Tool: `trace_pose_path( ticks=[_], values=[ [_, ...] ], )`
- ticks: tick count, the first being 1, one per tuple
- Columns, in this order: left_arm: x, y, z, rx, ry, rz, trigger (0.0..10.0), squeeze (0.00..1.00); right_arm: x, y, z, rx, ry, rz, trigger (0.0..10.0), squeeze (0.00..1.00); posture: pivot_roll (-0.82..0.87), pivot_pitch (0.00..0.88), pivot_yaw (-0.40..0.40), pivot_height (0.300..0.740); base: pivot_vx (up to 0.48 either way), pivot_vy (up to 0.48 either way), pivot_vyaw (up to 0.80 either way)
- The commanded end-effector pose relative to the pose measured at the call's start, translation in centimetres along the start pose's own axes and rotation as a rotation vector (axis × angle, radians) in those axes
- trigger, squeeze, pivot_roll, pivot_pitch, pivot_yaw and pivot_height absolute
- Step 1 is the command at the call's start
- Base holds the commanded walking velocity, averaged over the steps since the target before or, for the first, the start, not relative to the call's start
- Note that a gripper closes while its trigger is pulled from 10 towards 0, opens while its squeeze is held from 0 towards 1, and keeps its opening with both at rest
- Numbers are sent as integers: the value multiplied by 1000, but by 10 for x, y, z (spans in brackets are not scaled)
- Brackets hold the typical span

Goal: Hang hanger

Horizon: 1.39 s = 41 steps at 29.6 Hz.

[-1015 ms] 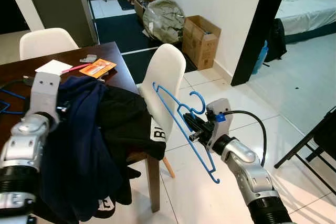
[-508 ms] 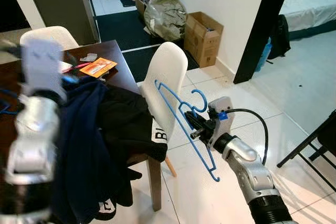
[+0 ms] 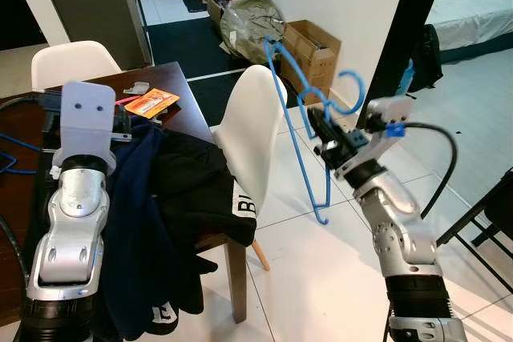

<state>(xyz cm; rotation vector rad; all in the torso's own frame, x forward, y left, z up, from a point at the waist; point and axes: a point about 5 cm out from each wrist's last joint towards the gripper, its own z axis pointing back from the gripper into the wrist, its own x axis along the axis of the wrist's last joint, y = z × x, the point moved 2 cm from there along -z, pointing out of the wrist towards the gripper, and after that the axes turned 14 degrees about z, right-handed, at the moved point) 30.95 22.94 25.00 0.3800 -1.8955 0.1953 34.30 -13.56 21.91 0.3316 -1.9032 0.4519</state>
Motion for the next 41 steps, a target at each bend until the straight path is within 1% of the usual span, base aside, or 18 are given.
trace_pose_path(
  ticks=[1,4,7,15,20,23,29,32,35,41],
  values=[
    [1,8,-2,36,1,-25,10000,0,2,7,-2,28,-1,7,10000,0,-9,81,32,740,-300,311,0],
    [2,5,0,40,5,-22,10000,0,-3,22,-2,81,23,33,10000,0,-3,77,25,740,-298,324,0],
    [1,2,2,39,15,-13,10000,0,-10,29,-1,105,56,47,10000,0,1,74,21,740,-300,369,0],
    [2,2,1,43,17,-4,10000,0,-15,28,-1,93,79,49,10000,0,2,63,20,740,-300,376,0],
    [3,0,-1,39,14,0,10000,0,-13,29,-2,92,71,50,10000,0,1,60,21,740,-302,375,0],
    [3,-3,-1,32,15,3,10000,0,-11,32,-2,109,60,67,10000,0,0,58,23,740,-300,379,0],
    [1,-7,0,21,21,6,10000,0,-10,38,1,152,53,79,10000,0,-1,55,25,740,-299,354,800],
    [0,-9,1,4,24,13,10000,0,-11,41,2,166,54,84,10000,0,-1,56,24,740,0,0,800],
    [-4,-12,4,-17,45,43,10000,0,-10,44,2,180,55,88,10000,0,-1,63,25,740,0,0,800],
    [-13,-17,7,-43,84,71,10000,0,-10,46,2,168,53,91,10000,0,-2,69,28,740,0,0,800]
  ],
)
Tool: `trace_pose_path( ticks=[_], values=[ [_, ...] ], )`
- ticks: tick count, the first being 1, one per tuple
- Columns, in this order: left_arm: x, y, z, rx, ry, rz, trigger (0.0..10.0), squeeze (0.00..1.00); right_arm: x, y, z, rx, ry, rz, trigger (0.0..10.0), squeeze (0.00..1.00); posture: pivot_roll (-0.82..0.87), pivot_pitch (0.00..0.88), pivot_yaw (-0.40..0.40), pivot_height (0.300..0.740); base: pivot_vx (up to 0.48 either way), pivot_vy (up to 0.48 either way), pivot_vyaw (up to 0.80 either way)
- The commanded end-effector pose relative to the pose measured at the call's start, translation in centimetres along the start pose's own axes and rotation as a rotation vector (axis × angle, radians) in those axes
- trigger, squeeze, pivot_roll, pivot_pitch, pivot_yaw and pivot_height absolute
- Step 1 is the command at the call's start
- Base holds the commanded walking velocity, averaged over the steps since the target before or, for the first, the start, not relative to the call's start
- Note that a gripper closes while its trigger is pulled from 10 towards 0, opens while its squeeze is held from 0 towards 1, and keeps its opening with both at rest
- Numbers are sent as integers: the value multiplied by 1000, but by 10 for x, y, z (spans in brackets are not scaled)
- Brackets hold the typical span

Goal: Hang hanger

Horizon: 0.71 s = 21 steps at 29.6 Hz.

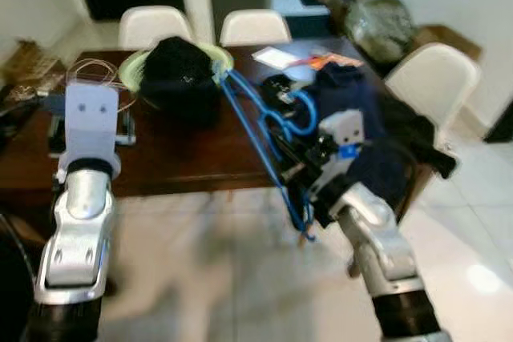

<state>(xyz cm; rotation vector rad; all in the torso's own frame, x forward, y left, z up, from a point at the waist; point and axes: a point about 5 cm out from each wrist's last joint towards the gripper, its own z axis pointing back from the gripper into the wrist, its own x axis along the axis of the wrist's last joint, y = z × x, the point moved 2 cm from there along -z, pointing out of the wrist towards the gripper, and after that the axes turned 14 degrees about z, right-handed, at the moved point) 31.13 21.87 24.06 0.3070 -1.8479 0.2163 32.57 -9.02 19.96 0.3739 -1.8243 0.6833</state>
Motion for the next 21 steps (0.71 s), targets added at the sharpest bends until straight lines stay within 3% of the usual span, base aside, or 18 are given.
trace_pose_path(
  ticks=[1,8,14,21],
  values=[
    [-8,-6,2,-22,31,21,10000,0,0,-6,3,-44,2,2,10000,0,-4,70,30,740,0,0,0],
    [-19,-9,5,-46,71,46,10000,0,-3,-8,3,-68,23,-8,10000,0,-6,70,30,740,0,0,0],
    [-30,-8,10,-56,117,88,10000,0,-5,-7,5,-66,30,-4,10000,0,-9,73,29,740,444,0,0],
    [-31,-8,9,-53,117,90,10000,0,-9,-5,5,-61,48,-4,10000,0,-7,72,27,740,368,0,0]
  ],
)
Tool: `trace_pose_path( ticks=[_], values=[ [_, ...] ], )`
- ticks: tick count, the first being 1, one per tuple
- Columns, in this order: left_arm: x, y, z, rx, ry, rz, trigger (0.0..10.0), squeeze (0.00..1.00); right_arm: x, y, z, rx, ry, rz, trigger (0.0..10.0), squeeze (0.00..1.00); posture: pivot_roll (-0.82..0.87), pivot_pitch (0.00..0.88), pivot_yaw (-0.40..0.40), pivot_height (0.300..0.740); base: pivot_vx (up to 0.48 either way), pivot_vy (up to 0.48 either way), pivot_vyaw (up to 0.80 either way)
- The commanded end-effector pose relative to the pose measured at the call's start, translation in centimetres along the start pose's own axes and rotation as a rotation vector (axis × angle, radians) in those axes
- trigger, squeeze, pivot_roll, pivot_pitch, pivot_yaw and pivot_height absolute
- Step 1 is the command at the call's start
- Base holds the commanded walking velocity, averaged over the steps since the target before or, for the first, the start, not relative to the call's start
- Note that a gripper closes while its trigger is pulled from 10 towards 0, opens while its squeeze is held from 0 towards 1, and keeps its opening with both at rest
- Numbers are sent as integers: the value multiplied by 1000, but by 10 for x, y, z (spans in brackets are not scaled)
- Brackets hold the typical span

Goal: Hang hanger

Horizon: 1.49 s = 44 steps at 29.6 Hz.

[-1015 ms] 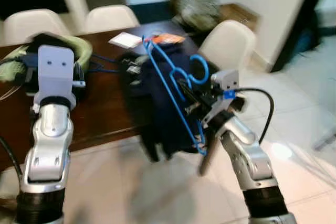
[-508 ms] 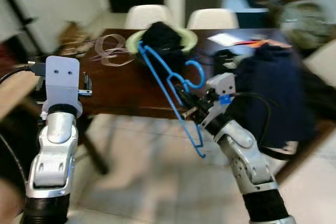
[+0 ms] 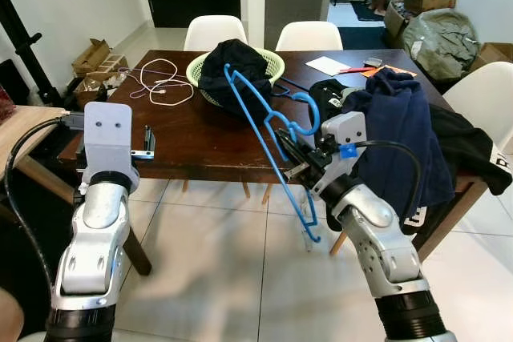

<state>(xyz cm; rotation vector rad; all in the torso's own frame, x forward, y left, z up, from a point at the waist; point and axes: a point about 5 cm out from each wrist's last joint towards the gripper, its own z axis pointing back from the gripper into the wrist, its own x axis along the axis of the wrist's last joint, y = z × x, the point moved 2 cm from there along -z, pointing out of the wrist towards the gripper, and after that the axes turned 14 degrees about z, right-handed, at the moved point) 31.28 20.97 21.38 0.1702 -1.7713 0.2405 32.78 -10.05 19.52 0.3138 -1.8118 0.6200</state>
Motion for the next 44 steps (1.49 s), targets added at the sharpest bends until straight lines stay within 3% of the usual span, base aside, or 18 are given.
trace_pose_path(
  ticks=[1,20,22,28,33,36,38,41,44],
  values=[
    [-5,2,0,2,20,-2,10000,0,-3,3,0,9,14,-3,10000,0,-7,72,27,740,465,0,0],
    [12,2,-5,-11,-35,11,10000,0,-2,0,-2,-18,15,-44,10000,0,-2,75,28,740,442,0,-32],
    [17,-3,-7,-57,-52,43,10000,0,-2,-2,-4,-29,22,-63,10000,0,-1,75,28,740,442,0,-800],
    [43,-26,-7,-227,-142,24,10000,0,0,-6,-5,-54,10,-66,10000,0,1,73,29,740,418,0,-667],
    [48,-30,-7,-253,-163,2,10000,0,2,-7,-5,-62,-1,-57,10000,0,1,71,30,740,82,0,0],
    [45,-32,-7,-276,-149,-17,10000,0,2,-6,-5,-63,-4,-55,10000,0,1,68,29,740,0,0,0],
    [30,-33,-5,-352,-69,-46,10000,0,4,-7,-5,-62,-9,-50,10000,0,4,67,28,740,0,0,0],
    [19,-25,-7,-304,-5,-90,10000,0,4,-8,-5,-63,-8,-48,10000,0,8,64,27,740,0,0,0],
    [7,-23,-8,-310,63,-81,10000,0,4,-8,-6,-63,-9,-48,10000,0,8,62,26,740,0,0,0]
  ],
)
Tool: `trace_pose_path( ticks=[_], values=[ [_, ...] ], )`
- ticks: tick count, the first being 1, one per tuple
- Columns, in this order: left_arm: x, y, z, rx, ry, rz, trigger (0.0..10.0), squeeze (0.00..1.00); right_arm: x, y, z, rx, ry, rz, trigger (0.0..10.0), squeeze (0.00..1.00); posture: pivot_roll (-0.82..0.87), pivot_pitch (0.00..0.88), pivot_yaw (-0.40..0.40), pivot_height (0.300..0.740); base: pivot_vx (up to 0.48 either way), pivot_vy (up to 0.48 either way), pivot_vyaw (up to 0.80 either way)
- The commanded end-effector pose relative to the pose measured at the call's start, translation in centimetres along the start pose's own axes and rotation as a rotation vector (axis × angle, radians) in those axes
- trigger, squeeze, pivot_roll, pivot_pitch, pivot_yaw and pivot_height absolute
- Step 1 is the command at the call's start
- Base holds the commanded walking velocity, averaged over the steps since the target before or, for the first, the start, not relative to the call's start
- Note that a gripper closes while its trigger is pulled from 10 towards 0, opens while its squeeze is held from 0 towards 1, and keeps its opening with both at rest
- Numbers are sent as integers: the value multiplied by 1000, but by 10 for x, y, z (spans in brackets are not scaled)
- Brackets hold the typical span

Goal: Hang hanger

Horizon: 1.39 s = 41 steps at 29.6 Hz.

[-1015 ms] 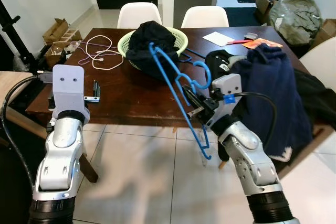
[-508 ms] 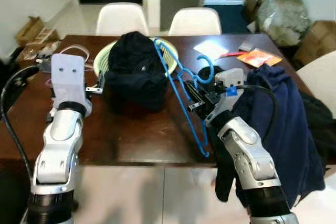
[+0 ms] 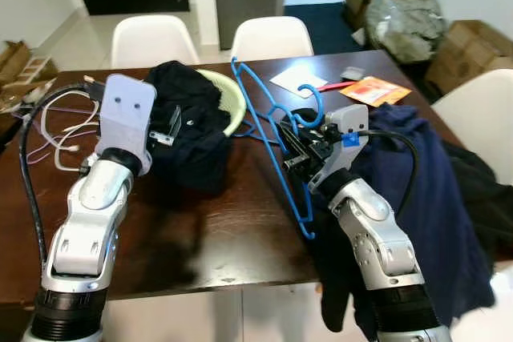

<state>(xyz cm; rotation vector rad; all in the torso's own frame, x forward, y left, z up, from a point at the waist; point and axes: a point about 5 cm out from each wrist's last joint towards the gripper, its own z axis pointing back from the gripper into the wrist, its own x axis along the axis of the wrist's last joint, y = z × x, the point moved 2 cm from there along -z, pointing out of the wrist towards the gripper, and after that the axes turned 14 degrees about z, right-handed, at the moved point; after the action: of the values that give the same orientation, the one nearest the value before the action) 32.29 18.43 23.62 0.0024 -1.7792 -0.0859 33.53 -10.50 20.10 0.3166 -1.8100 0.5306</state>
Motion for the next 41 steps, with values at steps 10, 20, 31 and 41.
trace_pose_path(
  ticks=[10,20,31,41],
  values=[
    [-60,-8,16,-131,245,-128,10000,0,-3,-3,-1,-22,13,37,10000,0,7,60,29,740,0,0,0],
    [-58,9,6,-84,116,-633,10000,0,-12,-3,7,-25,54,32,10000,0,-6,89,23,740,0,0,0],
    [-47,7,-8,-118,40,-729,10000,0,-56,-3,33,-18,260,253,10000,0,-21,105,38,740,0,0,0],
    [-63,-6,-8,-181,69,-678,10000,0,-55,-5,32,-26,260,229,10000,0,-23,113,36,740,0,0,0]
  ],
)
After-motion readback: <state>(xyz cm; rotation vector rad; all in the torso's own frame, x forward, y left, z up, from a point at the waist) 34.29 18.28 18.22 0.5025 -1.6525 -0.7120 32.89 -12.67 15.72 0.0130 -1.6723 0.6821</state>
